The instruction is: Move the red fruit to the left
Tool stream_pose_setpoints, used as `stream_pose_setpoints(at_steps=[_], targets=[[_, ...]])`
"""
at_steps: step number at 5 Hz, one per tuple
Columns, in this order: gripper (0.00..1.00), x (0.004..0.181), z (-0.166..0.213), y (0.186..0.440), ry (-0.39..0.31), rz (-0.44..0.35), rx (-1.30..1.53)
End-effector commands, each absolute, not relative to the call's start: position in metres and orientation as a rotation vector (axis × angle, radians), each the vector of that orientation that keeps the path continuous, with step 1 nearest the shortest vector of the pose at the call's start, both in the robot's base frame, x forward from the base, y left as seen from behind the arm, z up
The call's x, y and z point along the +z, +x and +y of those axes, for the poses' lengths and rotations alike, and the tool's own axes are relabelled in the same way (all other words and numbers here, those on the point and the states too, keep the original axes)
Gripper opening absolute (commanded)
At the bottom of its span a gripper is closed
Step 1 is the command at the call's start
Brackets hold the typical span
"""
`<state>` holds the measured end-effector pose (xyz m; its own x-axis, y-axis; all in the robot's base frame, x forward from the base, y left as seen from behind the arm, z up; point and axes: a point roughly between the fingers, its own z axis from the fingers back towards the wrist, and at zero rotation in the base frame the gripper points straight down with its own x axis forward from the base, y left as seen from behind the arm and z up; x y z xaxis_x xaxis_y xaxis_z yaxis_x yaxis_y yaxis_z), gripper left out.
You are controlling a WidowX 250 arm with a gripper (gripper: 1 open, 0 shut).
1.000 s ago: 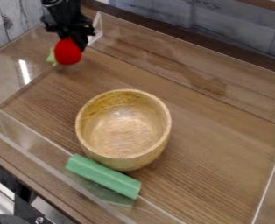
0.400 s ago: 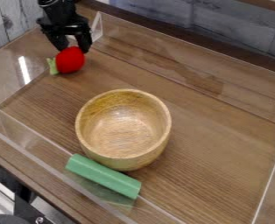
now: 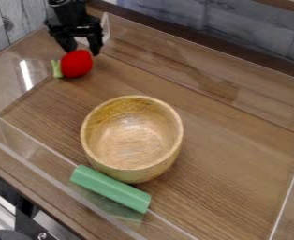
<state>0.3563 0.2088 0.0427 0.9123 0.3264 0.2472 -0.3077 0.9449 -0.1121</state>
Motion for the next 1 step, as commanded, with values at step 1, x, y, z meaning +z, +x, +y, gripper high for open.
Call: stream_pose_setpoints(at_steps=[1], targets=[[1.0, 0.0657, 0.2208, 0.3751, -0.026, -0.333, 0.346]])
